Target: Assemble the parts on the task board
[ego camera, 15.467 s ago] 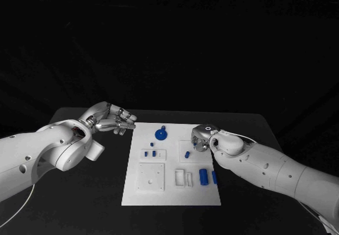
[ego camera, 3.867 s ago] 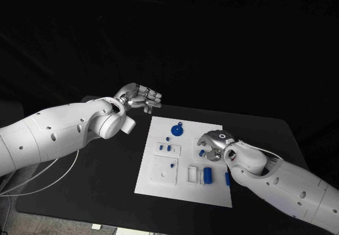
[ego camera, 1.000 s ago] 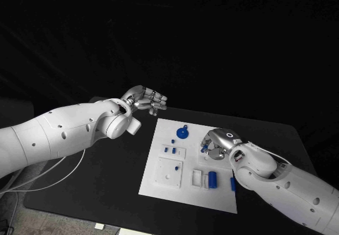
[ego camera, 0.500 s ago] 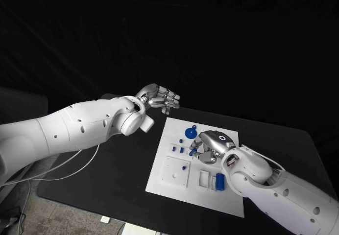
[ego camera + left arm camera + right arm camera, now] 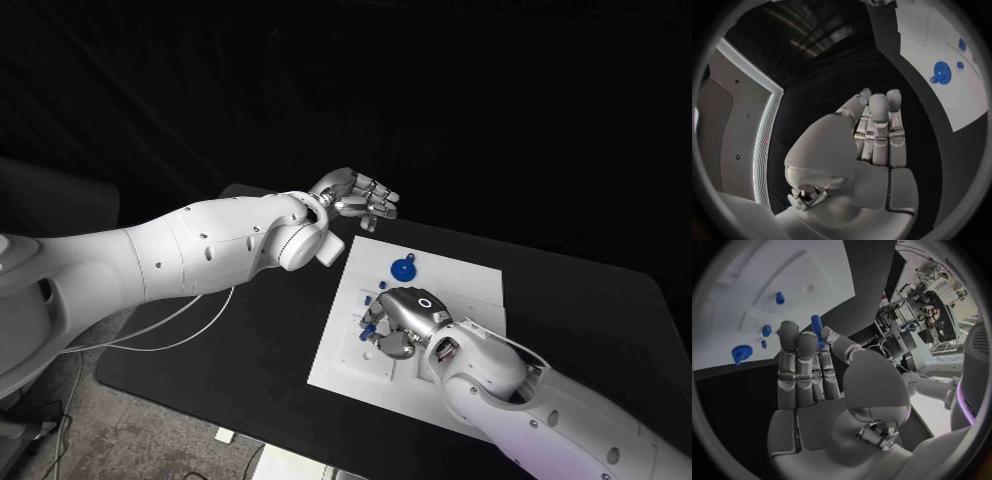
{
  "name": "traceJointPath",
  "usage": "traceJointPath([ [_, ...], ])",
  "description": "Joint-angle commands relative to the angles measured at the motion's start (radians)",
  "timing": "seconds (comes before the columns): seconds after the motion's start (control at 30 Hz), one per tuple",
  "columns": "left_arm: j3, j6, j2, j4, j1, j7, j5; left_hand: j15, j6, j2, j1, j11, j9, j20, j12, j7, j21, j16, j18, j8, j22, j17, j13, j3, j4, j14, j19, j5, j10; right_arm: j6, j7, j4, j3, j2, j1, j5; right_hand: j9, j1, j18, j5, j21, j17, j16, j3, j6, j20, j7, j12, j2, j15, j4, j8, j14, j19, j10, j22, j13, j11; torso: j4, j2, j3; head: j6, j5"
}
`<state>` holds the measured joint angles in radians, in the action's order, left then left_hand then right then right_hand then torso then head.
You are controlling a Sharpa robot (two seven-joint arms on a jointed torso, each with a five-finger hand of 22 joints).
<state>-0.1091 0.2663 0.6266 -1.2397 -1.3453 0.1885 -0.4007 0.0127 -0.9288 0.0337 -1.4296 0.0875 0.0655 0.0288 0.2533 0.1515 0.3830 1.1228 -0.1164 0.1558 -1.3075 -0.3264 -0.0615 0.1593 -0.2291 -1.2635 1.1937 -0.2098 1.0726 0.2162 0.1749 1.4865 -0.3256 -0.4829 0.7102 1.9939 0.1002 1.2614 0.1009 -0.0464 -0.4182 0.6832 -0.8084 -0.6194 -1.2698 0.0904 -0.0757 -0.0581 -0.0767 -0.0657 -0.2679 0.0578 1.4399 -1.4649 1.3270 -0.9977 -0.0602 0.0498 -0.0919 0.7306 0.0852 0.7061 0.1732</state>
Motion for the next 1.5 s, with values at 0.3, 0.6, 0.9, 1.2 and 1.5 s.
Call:
traceJointPath([
  [0.3,0.001,-0.02,-0.021,0.008,0.0,0.016,0.018,-0.001,-0.005,0.012,0.006,0.001,-0.001,0.007,-0.005,0.0,-0.009,-0.008,-0.006,-0.004,-0.017,-0.001,0.0,0.007,0.003,-0.008,0.005,-0.007,0.009,-0.013,-0.011,-0.045,0.03,0.032,-0.014,0.063,0.002,0.001,0.027,-0.003,0.005,0.002,0.007,-0.003,0.001,0.005,0.0,-0.003,0.013,-0.005,-0.007,0.007,0.002,-0.032,0.051,-0.003,-0.004,-0.032,0.0012,0.0,0.0005,0.012,0.007],
  [0.6,0.001,-0.035,-0.02,0.011,0.001,0.011,0.023,-0.001,-0.005,0.013,0.007,0.0,-0.001,0.007,-0.005,0.0,-0.01,-0.008,-0.006,-0.004,-0.017,-0.001,0.0,0.007,0.004,-0.009,0.006,-0.007,0.01,-0.023,-0.006,-0.069,0.041,0.036,-0.017,0.081,0.006,0.0,0.028,-0.003,0.006,0.003,0.008,-0.006,0.001,0.004,0.0,-0.003,0.012,-0.005,-0.009,0.007,0.003,-0.033,0.052,-0.008,-0.004,-0.032,0.0024,0.0,-0.0003,0.017,0.011],
  [0.9,0.001,-0.04,-0.019,0.012,0.001,0.007,0.024,-0.001,-0.004,0.013,0.009,0.0,-0.001,0.007,-0.007,0.0,-0.013,-0.009,-0.005,-0.005,-0.017,-0.002,0.0,0.007,0.005,-0.009,0.008,-0.007,0.01,-0.039,-0.001,-0.082,0.045,0.031,-0.017,0.086,0.007,-0.001,0.028,-0.003,0.007,0.004,0.007,-0.007,0.001,0.004,0.0,-0.003,0.012,-0.005,-0.01,0.007,0.002,-0.033,0.052,-0.012,-0.004,-0.032,0.0023,0.0,-0.0001,0.021,0.011],
  [1.2,0.001,-0.044,-0.019,0.012,0.001,0.005,0.024,-0.001,-0.003,0.013,0.01,0.001,-0.001,0.007,-0.008,0.0,-0.016,-0.01,-0.005,-0.007,-0.017,-0.003,0.0,0.007,0.006,-0.009,0.009,-0.007,0.01,-0.041,0.002,-0.096,0.046,0.031,-0.017,0.09,0.008,-0.001,0.028,-0.003,0.008,0.004,0.008,-0.007,0.001,0.004,0.0,-0.003,0.012,-0.005,-0.01,0.007,0.002,-0.032,0.052,-0.013,-0.004,-0.032,0.0019,0.0,0.0002,0.021,0.01],
  [1.5,0.001,-0.047,-0.021,0.013,0.001,0.004,0.024,-0.001,-0.001,0.013,0.011,0.001,-0.001,0.007,-0.008,0.001,-0.019,-0.01,-0.004,-0.007,-0.017,-0.004,0.0,0.007,0.008,-0.01,0.011,-0.007,0.009,-0.045,0.002,-0.101,0.047,0.031,-0.017,0.093,0.009,-0.001,0.029,-0.003,0.008,0.005,0.008,-0.008,0.002,0.004,0.0,-0.003,0.013,-0.005,-0.011,0.007,0.002,-0.032,0.052,-0.018,-0.004,-0.032,0.0022,0.0,0.0006,0.023,0.01],
])
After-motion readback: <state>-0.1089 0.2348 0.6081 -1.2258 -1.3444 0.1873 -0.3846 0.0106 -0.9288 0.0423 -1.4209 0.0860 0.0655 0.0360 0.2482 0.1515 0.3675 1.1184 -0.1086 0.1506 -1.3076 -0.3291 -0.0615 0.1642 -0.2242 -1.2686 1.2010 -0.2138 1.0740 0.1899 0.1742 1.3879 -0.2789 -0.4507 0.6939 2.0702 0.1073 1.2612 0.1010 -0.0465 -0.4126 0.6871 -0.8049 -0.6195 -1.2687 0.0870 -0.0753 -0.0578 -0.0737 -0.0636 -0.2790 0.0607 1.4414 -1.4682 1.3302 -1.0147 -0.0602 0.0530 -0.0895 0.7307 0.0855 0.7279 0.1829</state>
